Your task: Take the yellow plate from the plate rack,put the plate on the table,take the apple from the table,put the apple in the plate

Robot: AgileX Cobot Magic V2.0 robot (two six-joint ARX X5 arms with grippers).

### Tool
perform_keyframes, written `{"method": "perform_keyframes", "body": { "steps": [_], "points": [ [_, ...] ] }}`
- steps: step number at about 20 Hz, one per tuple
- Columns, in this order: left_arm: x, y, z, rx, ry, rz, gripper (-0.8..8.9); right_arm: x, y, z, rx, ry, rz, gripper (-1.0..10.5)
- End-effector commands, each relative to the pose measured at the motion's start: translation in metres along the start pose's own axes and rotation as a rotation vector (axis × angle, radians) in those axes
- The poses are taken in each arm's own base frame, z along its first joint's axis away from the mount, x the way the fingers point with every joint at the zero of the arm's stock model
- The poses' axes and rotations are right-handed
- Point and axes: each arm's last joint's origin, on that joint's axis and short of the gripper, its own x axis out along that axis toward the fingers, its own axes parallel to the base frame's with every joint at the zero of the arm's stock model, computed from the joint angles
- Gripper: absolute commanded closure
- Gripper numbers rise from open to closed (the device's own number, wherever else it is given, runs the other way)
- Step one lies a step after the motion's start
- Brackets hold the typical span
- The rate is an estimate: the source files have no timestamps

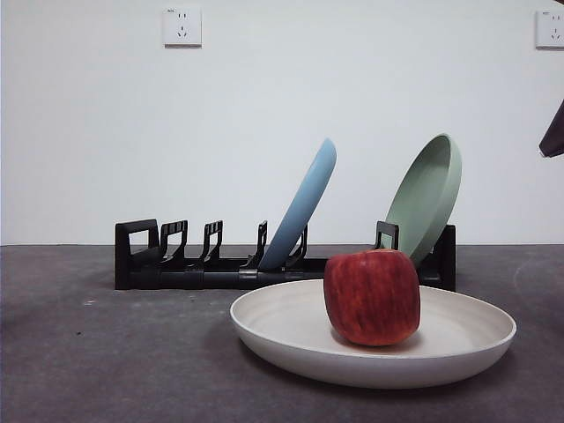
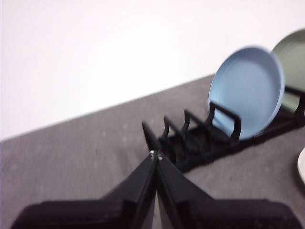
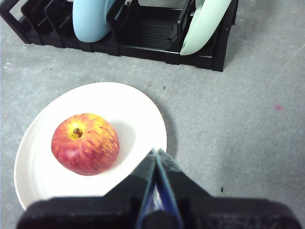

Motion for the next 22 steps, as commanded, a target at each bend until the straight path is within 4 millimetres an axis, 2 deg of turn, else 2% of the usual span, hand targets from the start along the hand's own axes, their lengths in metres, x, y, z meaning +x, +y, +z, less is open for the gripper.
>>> {"method": "perform_keyframes", "body": {
  "steps": [1, 4, 8, 22],
  "points": [
    [0.001, -0.003, -0.025, -0.051, 0.016, 0.028, 8.17, 0.000, 0.000, 0.000, 0.006, -0.003, -0.002, 9.6],
    [0.004, -0.005, -0.052, -0.142, 0.057, 0.095, 8.17, 0.000, 0.000, 0.000, 0.006, -0.003, -0.002, 9.6],
    [0.007, -0.008, -0.074, -0.196, 0.108, 0.098, 8.17, 0.000, 0.000, 0.000, 0.006, -0.003, -0.002, 9.6],
    [0.007, -0.008, -0.075, -0.198, 0.128, 0.118, 8.17, 0.000, 0.000, 0.000, 0.006, -0.003, -0.002, 9.6]
  ]
}}
